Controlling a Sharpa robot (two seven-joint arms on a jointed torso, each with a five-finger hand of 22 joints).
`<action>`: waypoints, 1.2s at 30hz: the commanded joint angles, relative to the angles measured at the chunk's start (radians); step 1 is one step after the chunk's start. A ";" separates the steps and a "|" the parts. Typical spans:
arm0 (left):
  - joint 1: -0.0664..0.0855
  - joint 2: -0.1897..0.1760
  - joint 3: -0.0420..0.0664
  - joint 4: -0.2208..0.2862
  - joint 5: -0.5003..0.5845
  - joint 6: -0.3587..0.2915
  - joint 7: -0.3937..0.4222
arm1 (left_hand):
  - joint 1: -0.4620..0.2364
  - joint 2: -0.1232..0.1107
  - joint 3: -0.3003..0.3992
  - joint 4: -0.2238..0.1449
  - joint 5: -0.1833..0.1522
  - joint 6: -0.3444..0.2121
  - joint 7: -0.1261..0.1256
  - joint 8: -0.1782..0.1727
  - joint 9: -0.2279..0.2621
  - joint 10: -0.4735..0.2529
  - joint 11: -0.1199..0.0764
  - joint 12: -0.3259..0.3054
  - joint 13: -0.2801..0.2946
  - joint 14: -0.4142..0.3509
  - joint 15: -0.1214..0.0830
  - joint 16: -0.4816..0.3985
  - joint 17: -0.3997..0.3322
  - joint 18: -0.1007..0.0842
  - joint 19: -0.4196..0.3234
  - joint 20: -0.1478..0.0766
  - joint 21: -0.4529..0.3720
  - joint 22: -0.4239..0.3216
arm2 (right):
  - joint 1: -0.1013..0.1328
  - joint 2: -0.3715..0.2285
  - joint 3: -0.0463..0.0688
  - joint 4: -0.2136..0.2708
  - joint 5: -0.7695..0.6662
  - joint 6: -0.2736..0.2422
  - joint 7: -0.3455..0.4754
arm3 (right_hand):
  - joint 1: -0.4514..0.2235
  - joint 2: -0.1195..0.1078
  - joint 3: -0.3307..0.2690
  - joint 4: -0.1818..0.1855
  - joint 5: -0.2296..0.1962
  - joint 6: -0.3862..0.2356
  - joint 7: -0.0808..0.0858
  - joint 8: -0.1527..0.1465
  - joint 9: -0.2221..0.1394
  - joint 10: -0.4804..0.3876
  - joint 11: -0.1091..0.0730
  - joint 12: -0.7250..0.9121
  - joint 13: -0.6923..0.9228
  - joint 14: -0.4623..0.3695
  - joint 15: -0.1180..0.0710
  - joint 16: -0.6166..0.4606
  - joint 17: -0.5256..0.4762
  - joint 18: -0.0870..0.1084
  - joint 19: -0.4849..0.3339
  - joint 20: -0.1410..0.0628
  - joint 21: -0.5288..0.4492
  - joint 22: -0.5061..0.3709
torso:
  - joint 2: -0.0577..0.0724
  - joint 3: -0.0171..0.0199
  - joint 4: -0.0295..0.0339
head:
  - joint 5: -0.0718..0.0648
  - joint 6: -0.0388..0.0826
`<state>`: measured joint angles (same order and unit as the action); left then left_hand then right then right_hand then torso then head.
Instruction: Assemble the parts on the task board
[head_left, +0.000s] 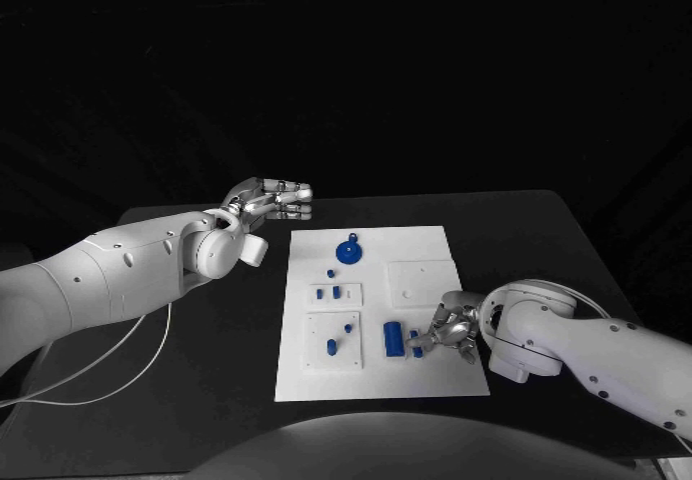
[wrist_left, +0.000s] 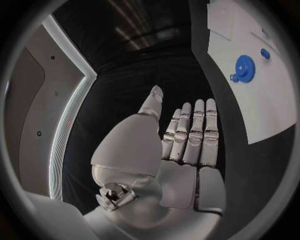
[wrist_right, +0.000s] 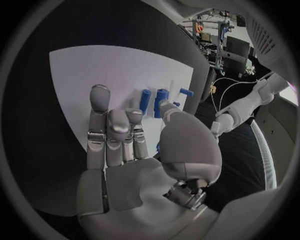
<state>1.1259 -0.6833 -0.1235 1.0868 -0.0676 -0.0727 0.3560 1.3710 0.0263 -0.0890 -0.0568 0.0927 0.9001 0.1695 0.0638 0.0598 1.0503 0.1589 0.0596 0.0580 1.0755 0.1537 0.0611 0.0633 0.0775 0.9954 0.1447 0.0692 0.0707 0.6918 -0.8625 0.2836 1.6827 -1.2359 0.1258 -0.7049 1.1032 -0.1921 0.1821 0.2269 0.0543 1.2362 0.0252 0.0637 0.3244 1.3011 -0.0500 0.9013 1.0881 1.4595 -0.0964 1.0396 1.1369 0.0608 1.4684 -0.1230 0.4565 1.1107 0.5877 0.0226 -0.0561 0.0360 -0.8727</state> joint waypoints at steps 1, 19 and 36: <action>0.001 0.000 0.001 0.002 -0.007 0.010 0.005 | -0.008 -0.003 -0.001 0.006 0.002 -0.008 0.000 -0.003 -0.001 -0.009 0.001 0.000 0.001 -0.005 0.000 -0.001 0.000 -0.006 -0.006 0.000 0.000 -0.001 | -0.004 -0.014 0.000 0.013 0.010 0.032 0.017 | 0.015 -0.003 -0.007 -0.018 -0.006 0.003 0.003 0.001 0.002 0.004 0.001 -0.001 0.002 0.006 -0.002 -0.005 0.002 -0.001 0.039 -0.001 0.005 -0.001 | 0.000 0.0006 -0.0004 | 0.001 0.000; 0.000 0.002 -0.003 -0.002 -0.008 0.012 0.000 | -0.006 -0.003 0.000 0.007 0.002 -0.005 -0.001 -0.003 -0.001 -0.010 0.002 0.000 0.001 -0.005 0.000 0.000 0.000 -0.005 -0.005 0.000 0.000 -0.001 | -0.021 -0.047 0.000 0.043 0.030 0.070 0.041 | 0.036 0.003 -0.045 -0.038 -0.006 0.005 0.003 0.001 0.005 0.005 0.002 0.002 0.006 0.007 -0.002 -0.004 0.005 -0.001 0.038 0.000 0.009 -0.003 | 0.000 -0.0005 0.0007 | -0.005 0.000; 0.000 0.000 -0.016 0.001 -0.008 0.012 0.001 | -0.005 -0.002 0.001 0.007 0.003 -0.004 -0.001 -0.003 -0.001 -0.010 0.001 0.000 0.001 -0.005 0.000 -0.001 0.000 -0.005 -0.005 0.000 0.000 -0.001 | -0.024 -0.027 0.000 0.016 -0.002 0.033 0.021 | -0.017 0.041 0.275 -0.203 -0.004 0.013 -0.009 0.001 0.008 0.009 -0.006 0.009 0.012 0.008 -0.005 -0.004 0.002 -0.005 0.039 -0.003 0.012 -0.005 | 0.000 -0.0002 0.0018 | -0.002 0.000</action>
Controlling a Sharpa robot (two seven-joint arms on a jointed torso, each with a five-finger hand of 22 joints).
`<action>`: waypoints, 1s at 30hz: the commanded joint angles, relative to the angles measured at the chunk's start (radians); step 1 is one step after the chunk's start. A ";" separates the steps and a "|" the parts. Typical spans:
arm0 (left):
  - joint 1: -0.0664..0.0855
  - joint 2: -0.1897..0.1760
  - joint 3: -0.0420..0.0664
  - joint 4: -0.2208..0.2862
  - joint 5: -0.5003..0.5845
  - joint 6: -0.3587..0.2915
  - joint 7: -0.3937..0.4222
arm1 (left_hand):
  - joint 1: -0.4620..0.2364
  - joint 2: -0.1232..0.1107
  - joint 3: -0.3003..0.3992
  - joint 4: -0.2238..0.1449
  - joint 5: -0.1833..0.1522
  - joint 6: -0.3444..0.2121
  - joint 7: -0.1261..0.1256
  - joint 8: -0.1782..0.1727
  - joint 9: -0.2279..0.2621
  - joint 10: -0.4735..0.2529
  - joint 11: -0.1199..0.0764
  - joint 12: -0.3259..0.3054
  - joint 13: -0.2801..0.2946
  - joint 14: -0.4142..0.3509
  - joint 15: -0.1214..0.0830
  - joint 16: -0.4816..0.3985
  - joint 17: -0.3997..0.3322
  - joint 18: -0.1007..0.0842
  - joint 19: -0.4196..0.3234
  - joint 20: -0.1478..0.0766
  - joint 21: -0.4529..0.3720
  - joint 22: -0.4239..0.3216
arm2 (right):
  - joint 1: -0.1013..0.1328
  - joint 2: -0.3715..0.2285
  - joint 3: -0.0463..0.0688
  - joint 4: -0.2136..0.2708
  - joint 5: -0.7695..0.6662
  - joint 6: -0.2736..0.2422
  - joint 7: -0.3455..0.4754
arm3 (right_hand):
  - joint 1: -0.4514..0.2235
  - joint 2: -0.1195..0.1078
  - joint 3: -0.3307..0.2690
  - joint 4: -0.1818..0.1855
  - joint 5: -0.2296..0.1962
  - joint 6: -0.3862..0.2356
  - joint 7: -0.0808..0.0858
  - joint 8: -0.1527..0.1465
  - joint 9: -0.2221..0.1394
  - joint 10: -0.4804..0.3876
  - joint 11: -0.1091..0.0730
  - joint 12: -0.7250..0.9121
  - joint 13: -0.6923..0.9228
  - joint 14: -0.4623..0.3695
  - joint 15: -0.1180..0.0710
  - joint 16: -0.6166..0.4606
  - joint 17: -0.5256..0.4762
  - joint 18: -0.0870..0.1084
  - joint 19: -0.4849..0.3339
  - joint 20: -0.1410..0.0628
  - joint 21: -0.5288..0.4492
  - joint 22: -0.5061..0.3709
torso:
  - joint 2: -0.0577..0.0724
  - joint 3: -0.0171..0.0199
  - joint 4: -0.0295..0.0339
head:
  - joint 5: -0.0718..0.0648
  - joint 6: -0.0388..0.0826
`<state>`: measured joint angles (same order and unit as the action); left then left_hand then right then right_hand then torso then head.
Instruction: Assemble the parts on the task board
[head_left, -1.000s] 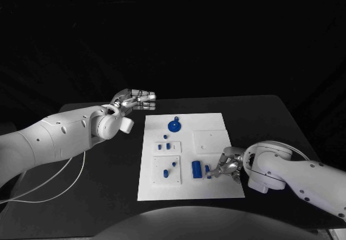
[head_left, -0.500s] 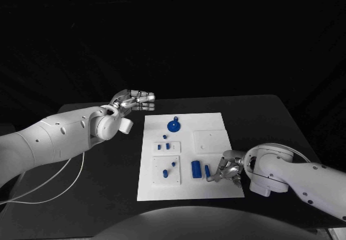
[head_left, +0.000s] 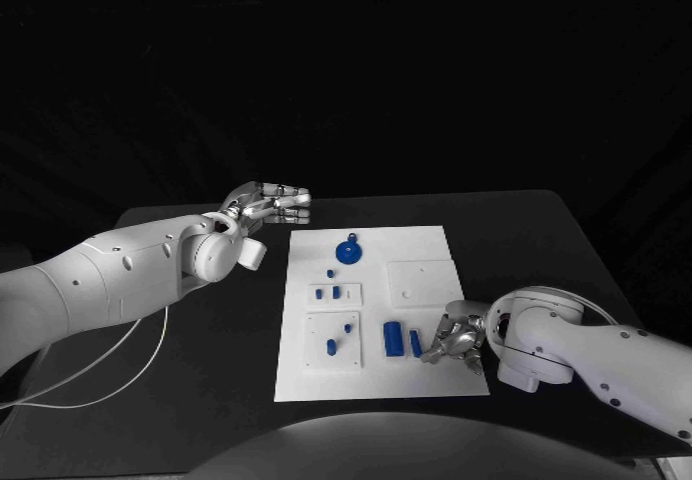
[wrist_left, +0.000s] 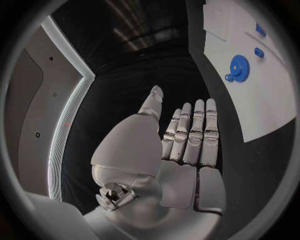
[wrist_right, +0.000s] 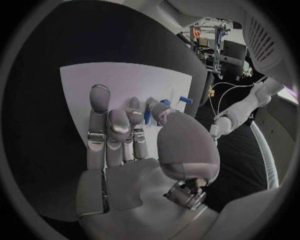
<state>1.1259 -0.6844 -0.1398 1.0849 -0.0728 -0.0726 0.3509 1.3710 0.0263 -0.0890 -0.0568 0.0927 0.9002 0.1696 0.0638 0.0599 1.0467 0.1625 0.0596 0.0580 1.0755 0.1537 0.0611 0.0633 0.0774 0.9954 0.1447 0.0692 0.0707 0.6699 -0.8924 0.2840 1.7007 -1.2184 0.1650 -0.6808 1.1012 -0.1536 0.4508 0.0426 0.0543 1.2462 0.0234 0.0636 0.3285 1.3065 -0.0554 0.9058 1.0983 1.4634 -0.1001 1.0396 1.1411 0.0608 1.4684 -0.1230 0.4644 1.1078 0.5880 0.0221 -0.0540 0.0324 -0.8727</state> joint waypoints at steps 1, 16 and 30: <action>0.000 0.000 0.000 0.003 -0.002 0.012 0.006 | -0.005 -0.002 0.001 0.007 0.003 -0.004 -0.001 -0.003 -0.001 -0.006 -0.002 0.000 0.001 -0.005 0.000 -0.001 0.000 -0.005 -0.005 0.000 0.000 -0.001 | -0.002 0.004 0.000 -0.003 -0.021 -0.008 -0.003 | -0.021 0.004 0.007 -0.022 -0.004 0.003 -0.007 0.001 0.005 0.004 -0.001 0.005 0.002 0.004 -0.002 -0.004 -0.002 -0.005 0.039 -0.003 0.005 -0.002 | 0.000 0.0005 -0.0008 | 0.002 0.000; 0.001 -0.002 -0.001 0.003 -0.002 0.012 0.004 | -0.006 -0.003 0.000 0.008 0.003 -0.005 -0.001 -0.003 -0.001 -0.006 -0.002 0.000 0.001 -0.005 0.000 -0.001 0.000 -0.005 -0.005 0.000 0.000 -0.001 | -0.002 0.014 0.000 -0.017 -0.021 -0.014 -0.008 | -0.040 0.006 0.020 -0.029 -0.005 0.006 -0.008 0.001 0.010 0.006 -0.002 0.007 0.004 0.004 -0.002 -0.003 -0.003 -0.007 0.039 -0.004 0.005 -0.004 | 0.000 -0.0002 -0.0009 | 0.002 0.000; 0.001 -0.002 -0.001 0.002 -0.002 0.015 0.003 | -0.003 -0.003 0.001 0.008 0.003 -0.004 -0.001 -0.003 -0.001 -0.006 -0.002 0.000 0.001 -0.005 0.000 -0.001 0.000 -0.005 -0.005 0.000 0.000 -0.001 | -0.002 0.036 -0.001 -0.057 0.002 0.005 -0.022 | -0.048 0.032 0.025 -0.101 0.113 0.003 -0.011 0.001 0.033 0.007 -0.003 0.014 0.006 0.003 -0.002 0.004 -0.010 -0.006 0.038 -0.002 0.012 -0.003 | 0.000 0.0000 -0.0004 | 0.003 0.000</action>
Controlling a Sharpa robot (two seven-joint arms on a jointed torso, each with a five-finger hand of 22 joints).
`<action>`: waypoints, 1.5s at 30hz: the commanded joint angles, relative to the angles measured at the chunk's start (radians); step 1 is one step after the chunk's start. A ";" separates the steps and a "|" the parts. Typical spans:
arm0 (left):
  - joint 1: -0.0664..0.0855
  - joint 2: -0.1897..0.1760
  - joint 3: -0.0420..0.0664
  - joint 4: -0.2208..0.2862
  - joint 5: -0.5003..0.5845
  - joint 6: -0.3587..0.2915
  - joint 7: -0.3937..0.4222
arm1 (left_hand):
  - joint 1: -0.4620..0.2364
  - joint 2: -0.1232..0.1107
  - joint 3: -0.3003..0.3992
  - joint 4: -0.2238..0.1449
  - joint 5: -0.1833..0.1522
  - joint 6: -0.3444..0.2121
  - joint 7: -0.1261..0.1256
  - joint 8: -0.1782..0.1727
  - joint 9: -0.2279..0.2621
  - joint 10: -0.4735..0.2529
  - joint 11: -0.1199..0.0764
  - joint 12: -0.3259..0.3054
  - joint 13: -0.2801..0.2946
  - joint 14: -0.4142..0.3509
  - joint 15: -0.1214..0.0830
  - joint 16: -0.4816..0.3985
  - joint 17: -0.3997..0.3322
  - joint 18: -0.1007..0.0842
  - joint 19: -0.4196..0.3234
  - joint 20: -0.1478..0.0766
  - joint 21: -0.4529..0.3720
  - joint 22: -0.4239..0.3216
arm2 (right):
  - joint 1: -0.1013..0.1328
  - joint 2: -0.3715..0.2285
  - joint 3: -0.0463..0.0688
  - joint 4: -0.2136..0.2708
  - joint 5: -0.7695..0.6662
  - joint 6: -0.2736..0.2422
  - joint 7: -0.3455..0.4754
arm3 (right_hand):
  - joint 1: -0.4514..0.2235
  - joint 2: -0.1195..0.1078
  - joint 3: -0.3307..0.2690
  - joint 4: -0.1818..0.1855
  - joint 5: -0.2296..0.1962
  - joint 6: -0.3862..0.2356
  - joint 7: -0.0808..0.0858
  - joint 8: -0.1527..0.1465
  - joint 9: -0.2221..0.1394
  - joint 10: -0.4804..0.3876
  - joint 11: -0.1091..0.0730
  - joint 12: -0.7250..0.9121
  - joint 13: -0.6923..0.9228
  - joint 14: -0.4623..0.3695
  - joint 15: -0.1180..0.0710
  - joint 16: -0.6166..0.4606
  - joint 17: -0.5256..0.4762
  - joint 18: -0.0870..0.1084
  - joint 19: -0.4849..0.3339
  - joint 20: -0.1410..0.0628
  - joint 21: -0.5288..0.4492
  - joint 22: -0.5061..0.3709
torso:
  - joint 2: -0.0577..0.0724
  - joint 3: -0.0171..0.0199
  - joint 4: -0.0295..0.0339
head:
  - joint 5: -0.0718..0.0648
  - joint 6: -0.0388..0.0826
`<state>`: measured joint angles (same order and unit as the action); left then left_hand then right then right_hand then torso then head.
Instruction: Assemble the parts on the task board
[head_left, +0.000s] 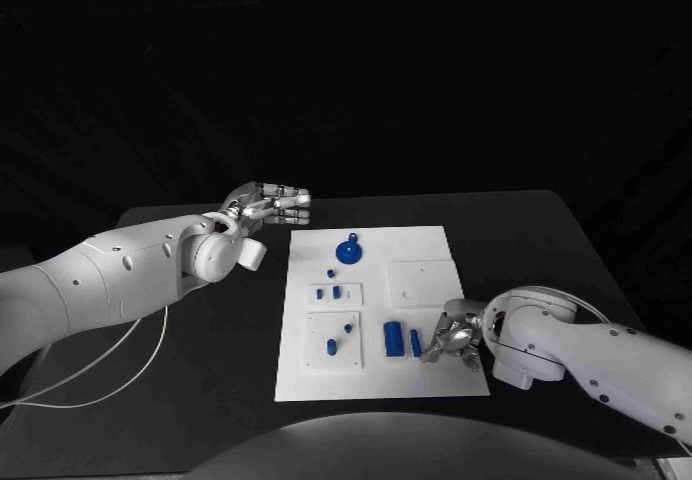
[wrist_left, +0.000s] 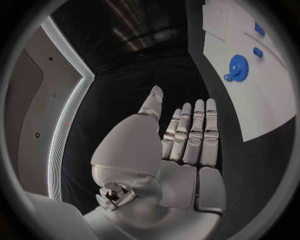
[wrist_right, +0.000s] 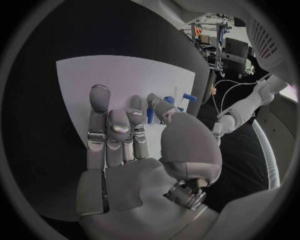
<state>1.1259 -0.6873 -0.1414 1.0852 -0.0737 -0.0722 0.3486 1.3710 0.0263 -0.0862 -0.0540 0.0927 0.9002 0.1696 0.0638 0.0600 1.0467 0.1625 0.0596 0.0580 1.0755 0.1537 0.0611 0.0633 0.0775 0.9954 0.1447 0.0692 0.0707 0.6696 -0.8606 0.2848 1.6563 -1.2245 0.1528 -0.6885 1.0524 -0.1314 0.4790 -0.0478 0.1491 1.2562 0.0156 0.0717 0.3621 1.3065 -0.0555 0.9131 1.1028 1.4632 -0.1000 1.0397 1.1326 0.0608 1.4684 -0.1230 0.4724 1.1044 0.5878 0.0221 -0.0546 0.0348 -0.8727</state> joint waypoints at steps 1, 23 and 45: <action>0.001 0.001 0.001 0.002 -0.002 0.015 0.005 | -0.003 -0.003 -0.002 0.005 0.003 -0.004 -0.001 -0.003 -0.001 -0.006 -0.002 0.000 0.001 -0.005 0.000 -0.001 0.000 -0.005 -0.005 0.000 0.000 -0.001 | -0.002 0.007 -0.002 -0.016 0.011 0.020 -0.015 | 0.000 0.012 -0.006 -0.017 0.025 -0.007 -0.004 -0.008 0.000 0.006 -0.003 0.006 0.001 0.003 -0.002 0.003 -0.002 -0.006 0.038 -0.002 0.003 -0.001 | 0.000 0.0001 0.0001 | 0.000 0.000; 0.001 -0.003 0.000 0.002 -0.014 0.012 -0.014 | 0.003 -0.002 0.000 0.001 0.006 0.001 -0.001 -0.002 -0.001 -0.006 -0.002 0.000 0.001 -0.005 -0.001 -0.001 0.000 -0.005 -0.005 0.000 0.000 -0.001 | -0.003 0.010 -0.004 -0.025 0.042 0.055 0.006 | 0.021 -0.001 -0.153 -0.066 0.214 -0.003 -0.002 -0.008 -0.016 0.000 -0.002 0.002 -0.003 0.000 -0.002 0.004 -0.009 -0.006 0.037 -0.002 -0.005 -0.003 | 0.000 0.0008 -0.0013 | 0.004 0.000; 0.001 -0.002 0.001 -0.008 -0.013 -0.028 0.012 | 0.004 0.003 -0.001 -0.004 0.013 0.056 -0.008 0.001 0.002 0.006 -0.007 0.000 0.001 0.005 -0.004 0.000 0.000 -0.005 0.001 -0.003 0.001 0.000 | 0.041 -0.035 0.043 -0.028 0.076 -0.069 0.195 | 0.135 0.012 -0.619 0.203 0.092 -0.143 0.047 -0.009 -0.066 -0.047 0.030 -0.015 -0.048 -0.012 0.013 -0.033 -0.026 0.028 0.034 0.014 -0.071 -0.030 | -0.004 0.0002 -0.0002 | -0.008 0.000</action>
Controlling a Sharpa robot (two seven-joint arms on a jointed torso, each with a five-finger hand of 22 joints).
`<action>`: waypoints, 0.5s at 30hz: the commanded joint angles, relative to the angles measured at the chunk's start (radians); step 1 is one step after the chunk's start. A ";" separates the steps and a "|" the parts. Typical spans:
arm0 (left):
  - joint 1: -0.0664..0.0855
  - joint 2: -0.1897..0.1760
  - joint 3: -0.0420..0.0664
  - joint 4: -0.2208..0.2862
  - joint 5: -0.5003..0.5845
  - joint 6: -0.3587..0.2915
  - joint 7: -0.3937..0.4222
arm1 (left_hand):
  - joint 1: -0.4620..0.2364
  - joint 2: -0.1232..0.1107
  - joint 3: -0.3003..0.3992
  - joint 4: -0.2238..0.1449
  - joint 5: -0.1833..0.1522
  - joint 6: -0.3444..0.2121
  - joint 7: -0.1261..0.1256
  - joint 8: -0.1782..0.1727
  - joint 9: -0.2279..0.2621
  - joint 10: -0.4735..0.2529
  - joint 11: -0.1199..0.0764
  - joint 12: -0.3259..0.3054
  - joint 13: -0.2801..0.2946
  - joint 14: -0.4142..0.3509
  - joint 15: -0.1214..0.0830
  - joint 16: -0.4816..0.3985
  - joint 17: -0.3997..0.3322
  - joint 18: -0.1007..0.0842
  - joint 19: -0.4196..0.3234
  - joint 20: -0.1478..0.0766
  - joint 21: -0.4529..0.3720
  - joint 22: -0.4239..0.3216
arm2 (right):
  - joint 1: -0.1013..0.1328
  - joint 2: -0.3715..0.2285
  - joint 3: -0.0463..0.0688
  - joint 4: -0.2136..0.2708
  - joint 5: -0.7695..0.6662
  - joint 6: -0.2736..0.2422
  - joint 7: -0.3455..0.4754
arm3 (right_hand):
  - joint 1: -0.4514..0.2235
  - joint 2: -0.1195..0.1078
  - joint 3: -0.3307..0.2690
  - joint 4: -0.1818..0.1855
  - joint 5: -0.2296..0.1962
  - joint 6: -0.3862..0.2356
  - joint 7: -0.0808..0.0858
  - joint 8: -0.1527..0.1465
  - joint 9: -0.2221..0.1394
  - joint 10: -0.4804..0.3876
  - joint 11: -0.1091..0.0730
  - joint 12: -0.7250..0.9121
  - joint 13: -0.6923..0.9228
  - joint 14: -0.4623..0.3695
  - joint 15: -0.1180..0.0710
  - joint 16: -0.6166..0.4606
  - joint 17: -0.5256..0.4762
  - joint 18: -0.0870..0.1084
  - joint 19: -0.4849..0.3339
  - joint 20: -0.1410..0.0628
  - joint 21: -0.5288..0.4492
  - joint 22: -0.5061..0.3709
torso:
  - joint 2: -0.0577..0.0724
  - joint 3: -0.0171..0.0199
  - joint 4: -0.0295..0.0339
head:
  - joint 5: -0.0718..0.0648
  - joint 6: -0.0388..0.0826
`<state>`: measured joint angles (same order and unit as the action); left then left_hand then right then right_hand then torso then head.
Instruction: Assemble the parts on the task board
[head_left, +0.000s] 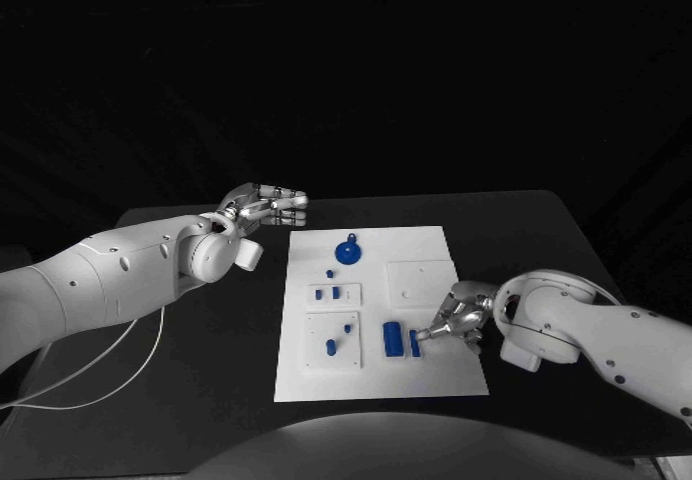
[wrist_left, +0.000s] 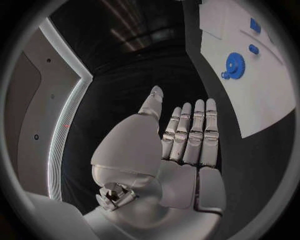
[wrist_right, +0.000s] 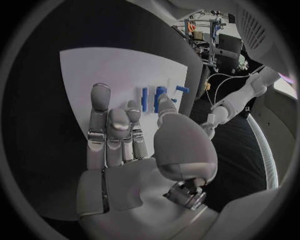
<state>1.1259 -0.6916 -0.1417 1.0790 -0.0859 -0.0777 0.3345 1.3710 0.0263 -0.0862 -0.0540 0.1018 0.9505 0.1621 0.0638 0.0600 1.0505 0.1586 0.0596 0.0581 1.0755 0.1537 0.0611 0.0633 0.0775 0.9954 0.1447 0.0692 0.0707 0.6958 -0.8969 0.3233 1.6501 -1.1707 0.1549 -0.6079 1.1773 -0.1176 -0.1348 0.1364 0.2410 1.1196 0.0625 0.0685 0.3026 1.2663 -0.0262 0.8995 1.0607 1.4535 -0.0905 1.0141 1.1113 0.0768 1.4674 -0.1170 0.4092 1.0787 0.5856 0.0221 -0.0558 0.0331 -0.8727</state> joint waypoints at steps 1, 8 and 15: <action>0.001 0.003 0.002 -0.003 0.000 -0.026 0.030 | 0.004 0.004 -0.001 -0.005 0.004 0.015 -0.002 0.001 0.002 0.004 -0.004 0.000 0.001 0.006 -0.004 0.000 0.000 -0.005 0.002 -0.004 0.001 0.000 | 0.029 0.004 0.008 -0.041 0.041 -0.096 0.148 | 0.015 0.008 -0.006 0.015 0.023 -0.005 0.001 -0.005 -0.009 -0.007 0.001 -0.001 -0.008 -0.002 0.003 -0.010 -0.007 0.012 0.035 0.008 -0.011 -0.005 | -0.001 -0.0003 0.0021 | -0.009 0.001; 0.012 0.016 0.003 -0.030 0.025 -0.053 0.056 | 0.004 0.011 -0.001 -0.006 0.007 0.046 -0.009 0.002 0.003 0.015 -0.008 0.000 0.000 0.013 -0.007 0.000 0.000 -0.008 0.001 -0.006 0.000 0.000 | 0.119 0.068 0.016 -0.235 0.234 -0.278 0.415 | 0.079 0.101 0.005 -0.103 0.302 0.030 -0.010 -0.007 -0.030 -0.047 -0.008 -0.143 -0.147 -0.034 -0.003 -0.198 -0.159 -0.002 0.024 0.005 -0.100 -0.077 | -0.010 -0.0066 0.0022 | -0.016 0.098; 0.041 0.043 0.006 -0.071 0.074 -0.140 0.105 | 0.013 0.014 0.001 -0.011 0.017 -0.114 -0.048 -0.009 -0.005 -0.047 -0.025 -0.001 -0.001 -0.016 -0.017 -0.001 -0.001 -0.004 0.008 -0.004 0.002 0.000 | 0.190 0.209 0.018 -0.546 0.490 -0.276 0.685 | 0.135 0.103 0.187 -0.279 0.215 -0.079 0.054 -0.005 -0.113 -0.135 0.066 -0.548 -0.588 -0.252 0.096 -0.608 -0.438 -0.012 -0.245 0.093 -0.341 -0.393 | -0.024 -0.0111 0.0060 | -0.011 0.217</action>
<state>1.1600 -0.6517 -0.1373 1.0128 -0.0548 -0.1482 0.3803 1.3829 0.0382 -0.0858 -0.0602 0.1146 0.8730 0.1193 0.0592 0.0577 1.0186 0.1359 0.0596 0.0581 1.0695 0.1375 0.0611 0.0633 0.0774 0.9993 0.1408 0.0692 0.0707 0.8806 -0.7032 0.3414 1.1705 -0.8680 -0.0953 -0.1409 1.3045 -0.0145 0.0398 -0.1298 0.4641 1.0563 0.1113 0.0654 0.1990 1.1331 0.0328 0.3889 0.5148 1.2211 -0.0059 0.4399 0.7000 0.0764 1.2562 -0.0345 0.0764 0.7118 0.5670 0.0128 -0.0511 0.0154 -0.6983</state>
